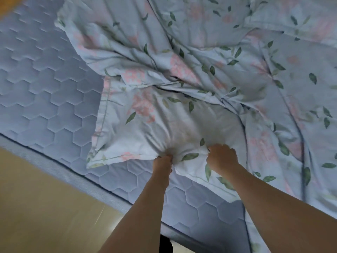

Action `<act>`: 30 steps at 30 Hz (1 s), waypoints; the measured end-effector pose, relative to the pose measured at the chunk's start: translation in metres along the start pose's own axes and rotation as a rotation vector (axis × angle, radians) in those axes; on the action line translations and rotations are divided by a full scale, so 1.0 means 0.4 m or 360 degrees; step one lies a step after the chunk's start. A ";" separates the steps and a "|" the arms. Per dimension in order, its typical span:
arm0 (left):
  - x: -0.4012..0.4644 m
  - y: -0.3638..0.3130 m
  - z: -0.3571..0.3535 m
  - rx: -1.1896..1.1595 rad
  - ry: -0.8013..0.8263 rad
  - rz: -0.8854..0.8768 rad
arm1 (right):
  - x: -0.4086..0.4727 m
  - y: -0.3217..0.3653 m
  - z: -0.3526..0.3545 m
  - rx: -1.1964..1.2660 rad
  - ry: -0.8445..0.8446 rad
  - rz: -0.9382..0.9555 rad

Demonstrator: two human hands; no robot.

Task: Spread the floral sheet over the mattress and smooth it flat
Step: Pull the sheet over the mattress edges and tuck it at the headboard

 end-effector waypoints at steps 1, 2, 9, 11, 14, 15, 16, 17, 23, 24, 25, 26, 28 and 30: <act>-0.040 -0.024 0.025 -0.0046 -0.0015 -0.0025 | -0.023 0.010 0.029 0.0064 0.0039 0.0014; -0.105 -0.062 0.060 -0.0097 -0.0040 -0.0055 | -0.055 0.023 0.076 0.0122 0.0076 0.0040; -0.522 -0.281 0.285 -0.0449 -0.0200 -0.0361 | -0.291 0.138 0.347 0.0716 0.0405 0.0139; -0.645 -0.345 0.334 -0.0452 -0.0237 -0.0469 | -0.360 0.164 0.445 0.0745 0.0370 0.0218; -0.774 -0.410 0.381 -0.0386 -0.0293 -0.0611 | -0.440 0.189 0.579 0.0855 0.0241 0.0323; -0.824 -0.425 0.394 -0.0390 -0.0303 -0.0661 | -0.477 0.188 0.627 0.0877 0.0190 0.0359; -0.863 -0.439 0.402 -0.0401 -0.0310 -0.0706 | -0.501 0.183 0.663 0.0909 0.0141 0.0389; -0.892 -0.449 0.405 -0.0398 -0.0319 -0.0739 | -0.514 0.176 0.691 0.0968 0.0091 0.0408; -0.985 -0.471 0.346 -0.0434 -0.0210 -0.0845 | -0.552 0.079 0.806 0.1228 -0.0140 0.0405; -0.994 -0.475 0.319 -0.0416 -0.0192 -0.0850 | -0.552 0.049 0.823 0.1272 -0.0173 0.0397; -1.003 -0.481 0.294 -0.0398 -0.0179 -0.0862 | -0.549 0.023 0.836 0.1273 -0.0198 0.0391; -1.008 -0.488 0.266 -0.0378 -0.0161 -0.0877 | -0.542 -0.004 0.844 0.1263 -0.0212 0.0371; -1.018 -0.512 0.169 -0.0340 -0.0090 -0.0894 | -0.511 -0.096 0.858 0.1305 -0.0274 0.0261; -1.026 -0.535 0.084 -0.0309 -0.0020 -0.0916 | -0.478 -0.178 0.873 0.1357 -0.0382 0.0143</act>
Point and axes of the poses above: each hand's wrist, its own x-axis towards the middle knuckle, its own z-axis out of the back of the hand, y = z × x, the point moved 8 cm from there along x, towards the middle knuckle, and after that the axes turned 5 degrees about -y, right-handed, at the moved point
